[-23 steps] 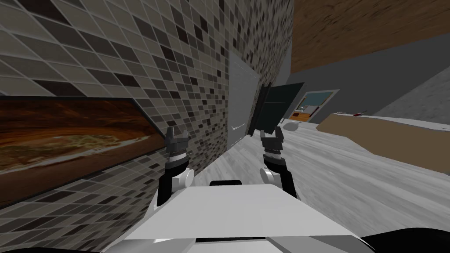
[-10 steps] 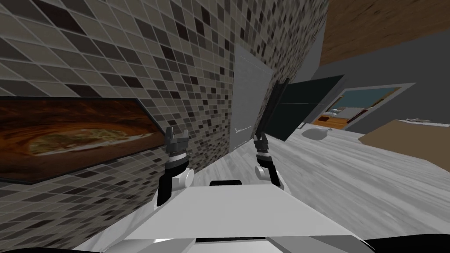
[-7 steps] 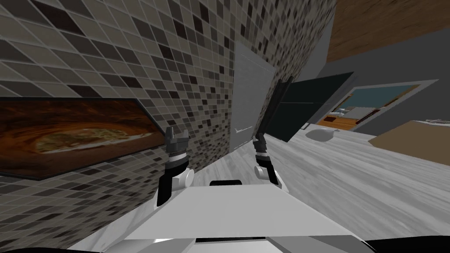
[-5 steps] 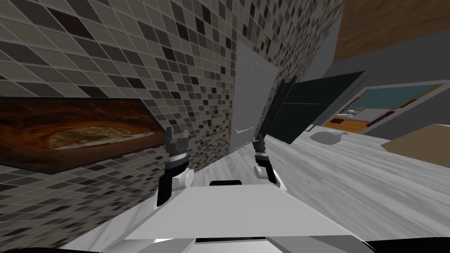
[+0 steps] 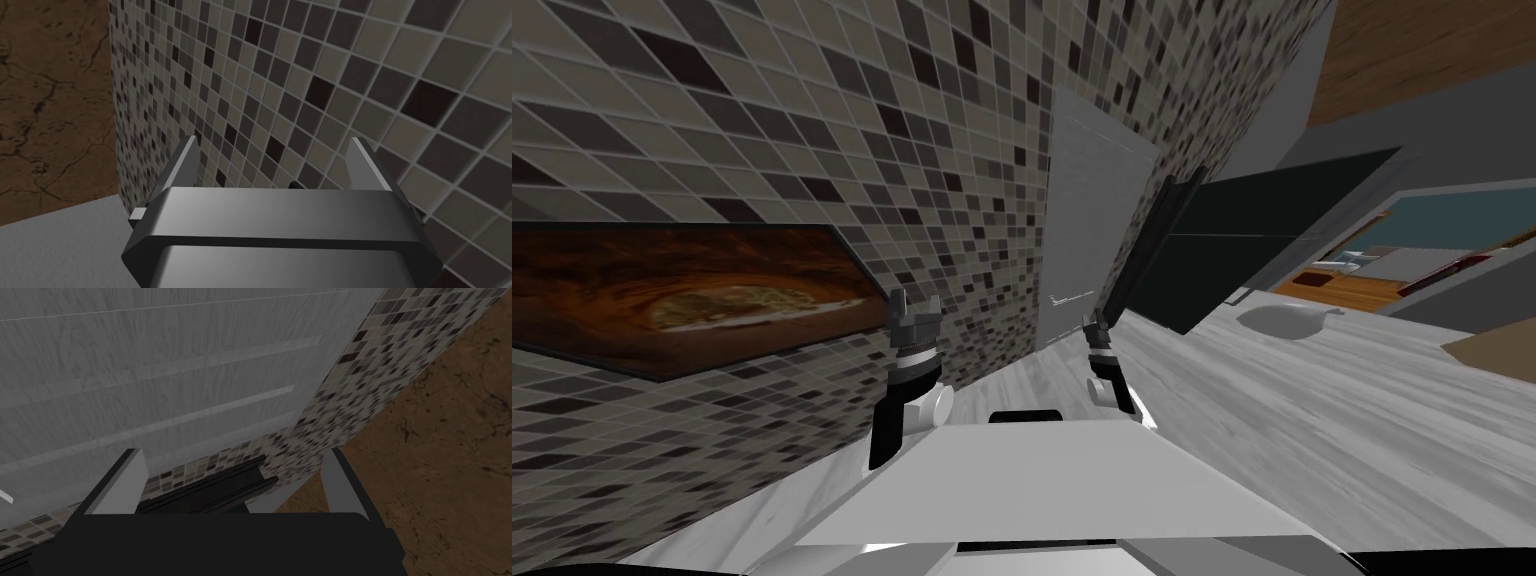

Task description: Pull the door open

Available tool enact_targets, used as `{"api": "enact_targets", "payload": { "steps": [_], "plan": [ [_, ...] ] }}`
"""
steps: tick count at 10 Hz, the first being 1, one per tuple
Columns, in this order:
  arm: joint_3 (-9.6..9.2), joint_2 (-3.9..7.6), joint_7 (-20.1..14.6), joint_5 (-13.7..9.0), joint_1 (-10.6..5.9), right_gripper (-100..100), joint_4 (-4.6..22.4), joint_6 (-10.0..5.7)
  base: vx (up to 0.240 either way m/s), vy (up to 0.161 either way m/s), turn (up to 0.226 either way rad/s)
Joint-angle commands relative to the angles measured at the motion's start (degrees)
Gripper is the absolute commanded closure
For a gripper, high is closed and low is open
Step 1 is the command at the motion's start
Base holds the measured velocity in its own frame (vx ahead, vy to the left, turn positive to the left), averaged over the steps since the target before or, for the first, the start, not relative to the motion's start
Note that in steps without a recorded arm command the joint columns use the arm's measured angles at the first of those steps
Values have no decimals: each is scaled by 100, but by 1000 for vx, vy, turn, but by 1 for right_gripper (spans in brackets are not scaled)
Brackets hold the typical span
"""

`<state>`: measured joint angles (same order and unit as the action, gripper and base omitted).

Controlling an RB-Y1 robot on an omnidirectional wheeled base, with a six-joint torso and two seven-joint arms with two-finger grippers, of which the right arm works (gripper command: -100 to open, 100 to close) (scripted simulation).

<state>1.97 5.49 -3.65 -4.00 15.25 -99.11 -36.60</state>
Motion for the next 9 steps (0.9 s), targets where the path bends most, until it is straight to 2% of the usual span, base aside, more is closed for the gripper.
{"api": "enact_targets", "payload": {
  "steps": [1,2,3,4,6,7,8,9],
  "plan": [
    [15,34,-24,-4,-132,-100,286,-46,35,-67,111],
    [15,34,-24,-4,-132,-100,334,-46,26,-54,73],
    [18,57,-41,-5,-229,-100,535,-94,33,-62,140],
    [18,57,-41,-5,-229,-100,601,-94,33,-57,69],
    [25,105,-75,-5,-425,-100,1013,-191,48,-79,146],
    [25,105,-75,-5,-425,-100,1143,-191,36,-80,83],
    [29,128,-93,-5,-525,-100,1343,-241,34,-72,133],
    [29,128,-93,-5,-525,-100,1418,-241,28,-62,70]
  ]
}}
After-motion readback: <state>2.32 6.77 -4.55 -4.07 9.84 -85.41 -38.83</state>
